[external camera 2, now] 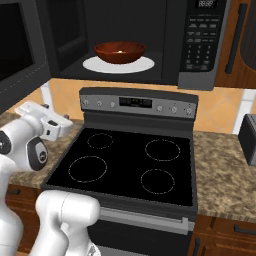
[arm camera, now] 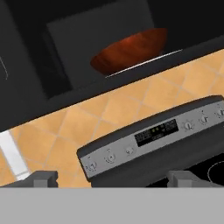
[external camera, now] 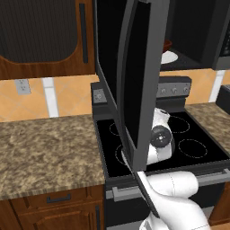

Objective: Open the microwave, place the bowl with waffle inside the microwave, then close the microwave door and turn it on.

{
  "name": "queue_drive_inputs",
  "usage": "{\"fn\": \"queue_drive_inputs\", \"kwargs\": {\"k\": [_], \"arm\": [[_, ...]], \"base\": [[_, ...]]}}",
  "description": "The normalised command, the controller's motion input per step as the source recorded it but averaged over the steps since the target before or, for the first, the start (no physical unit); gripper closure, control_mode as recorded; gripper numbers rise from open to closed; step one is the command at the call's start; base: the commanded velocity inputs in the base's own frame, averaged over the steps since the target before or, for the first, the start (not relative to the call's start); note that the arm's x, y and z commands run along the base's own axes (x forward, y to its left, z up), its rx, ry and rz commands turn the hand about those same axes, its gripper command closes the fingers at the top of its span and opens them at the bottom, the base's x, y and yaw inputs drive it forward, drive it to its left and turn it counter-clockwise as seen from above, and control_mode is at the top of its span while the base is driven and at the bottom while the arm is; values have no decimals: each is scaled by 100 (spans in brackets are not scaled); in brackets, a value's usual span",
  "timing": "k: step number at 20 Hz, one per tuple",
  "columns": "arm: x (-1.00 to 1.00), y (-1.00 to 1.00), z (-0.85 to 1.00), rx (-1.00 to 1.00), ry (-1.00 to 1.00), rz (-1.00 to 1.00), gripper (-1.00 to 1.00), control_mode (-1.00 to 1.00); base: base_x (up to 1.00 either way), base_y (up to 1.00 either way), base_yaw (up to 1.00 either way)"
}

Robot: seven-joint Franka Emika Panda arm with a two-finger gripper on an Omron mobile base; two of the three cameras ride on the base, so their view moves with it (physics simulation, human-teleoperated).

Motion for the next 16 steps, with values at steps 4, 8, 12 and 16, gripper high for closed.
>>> {"fn": "queue_drive_inputs", "kwargs": {"k": [4, 8, 12, 16], "arm": [[0, 50, -39, -26, -11, 0, -100, -100], [7, 39, -33, -20, -11, 0, -100, -100], [1, 47, -26, -18, -12, 0, -100, -100], [-15, 57, -1, -10, -1, 0, -100, -100]], "base": [[0, 0, 0], [0, 0, 0], [0, 0, 0], [0, 0, 0]]}}
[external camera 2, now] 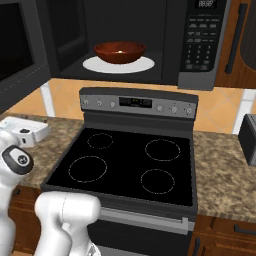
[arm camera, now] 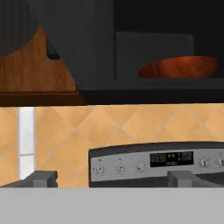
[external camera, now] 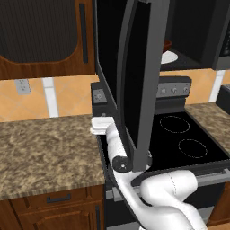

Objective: Open the microwave, place the bowl with waffle inside the microwave, then close the microwave door and turn it on.

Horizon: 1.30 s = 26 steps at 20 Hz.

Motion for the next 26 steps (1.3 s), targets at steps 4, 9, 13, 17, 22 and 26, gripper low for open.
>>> {"fn": "queue_drive_inputs", "kwargs": {"k": [4, 9, 13, 17, 22, 26], "arm": [[-37, 55, 0, -9, 0, 0, -100, -100], [-21, 53, 0, -9, 0, 0, -100, -100], [-24, 47, 0, -4, 0, 0, -100, -100], [-52, 45, 0, -4, -1, -6, -100, -100], [-61, 37, 9, -3, -2, -9, -100, -100], [-26, 10, 37, -5, -8, -19, -100, -100]], "base": [[0, 0, 0], [0, 0, 0], [0, 0, 0], [0, 0, 0], [0, 0, 0], [0, 0, 0]]}}
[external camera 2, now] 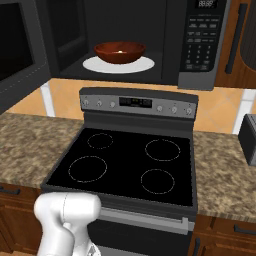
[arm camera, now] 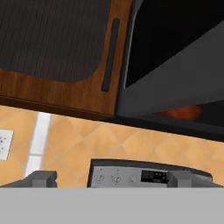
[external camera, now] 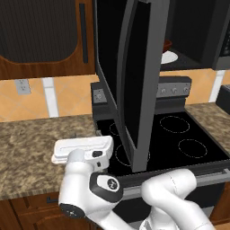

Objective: Open the microwave, place the bowl with waffle inside the microwave, then close the microwave door and turn it on.

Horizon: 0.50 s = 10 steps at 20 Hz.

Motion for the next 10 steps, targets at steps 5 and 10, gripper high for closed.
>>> {"fn": "queue_drive_inputs", "kwargs": {"k": [5, 10], "arm": [[-28, 12, 39, -4, -15, -28, -100, -100], [-46, 1, 45, -1, -23, -30, -100, -100]], "base": [[0, 0, 0], [0, 0, 0]]}}
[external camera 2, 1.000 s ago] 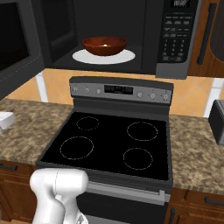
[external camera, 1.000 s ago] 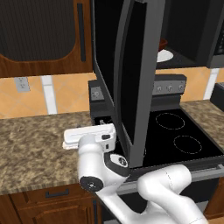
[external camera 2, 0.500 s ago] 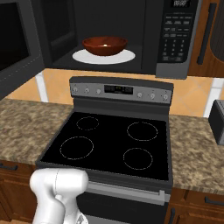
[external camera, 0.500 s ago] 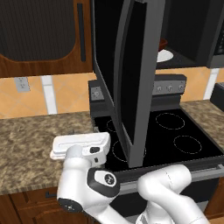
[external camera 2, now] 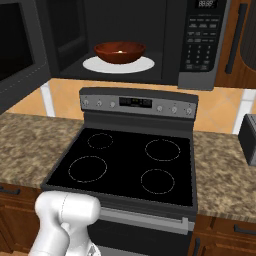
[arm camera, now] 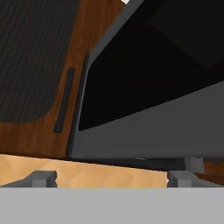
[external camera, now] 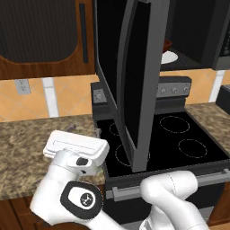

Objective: Open the microwave, place the bowl with waffle inside the microwave, then close the microwave door and turn it on.

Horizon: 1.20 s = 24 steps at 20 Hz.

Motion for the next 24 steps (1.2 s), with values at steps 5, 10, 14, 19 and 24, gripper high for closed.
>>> {"fn": "queue_drive_inputs", "kwargs": {"k": [5, 10, 14, 19, 24], "arm": [[-30, -3, 33, 0, -18, -23, -100, -100], [-6, -28, 25, 0, -14, -12, -100, -100], [-3, -46, 31, 0, -12, -12, -100, -100], [-2, -53, 17, 0, -8, -11, -100, -100], [0, -72, 8, 1, -5, -6, -100, -100]], "base": [[0, 0, 0], [0, 0, 0], [0, 0, 0], [0, 0, 0], [0, 0, 0]]}}
